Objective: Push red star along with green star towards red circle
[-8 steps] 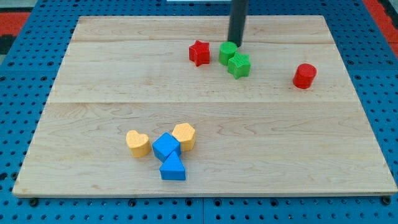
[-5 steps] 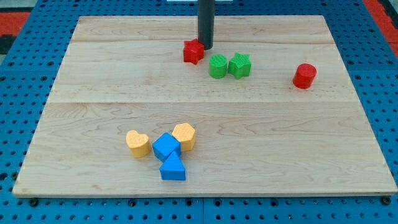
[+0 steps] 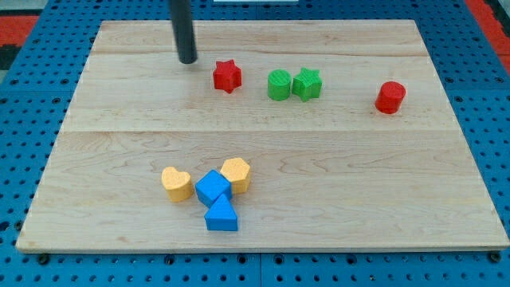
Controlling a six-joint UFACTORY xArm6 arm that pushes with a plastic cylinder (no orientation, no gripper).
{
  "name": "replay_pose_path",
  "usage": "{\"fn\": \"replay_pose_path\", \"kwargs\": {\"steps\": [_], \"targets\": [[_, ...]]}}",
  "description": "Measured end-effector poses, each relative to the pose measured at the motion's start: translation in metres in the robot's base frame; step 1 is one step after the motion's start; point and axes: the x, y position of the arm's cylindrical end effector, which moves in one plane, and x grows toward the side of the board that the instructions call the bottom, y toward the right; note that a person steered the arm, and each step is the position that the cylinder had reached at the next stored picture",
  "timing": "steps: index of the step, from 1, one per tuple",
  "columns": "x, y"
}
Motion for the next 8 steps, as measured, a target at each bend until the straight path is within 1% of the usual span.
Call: {"fn": "replay_pose_path", "kwargs": {"steps": [1,2,4,6,7,8], "targets": [[0.022,0.007],[0.038,0.058],[0.042,0.136],[0.046,0.201],[0.068,0.224],[0.068,0.216]]}}
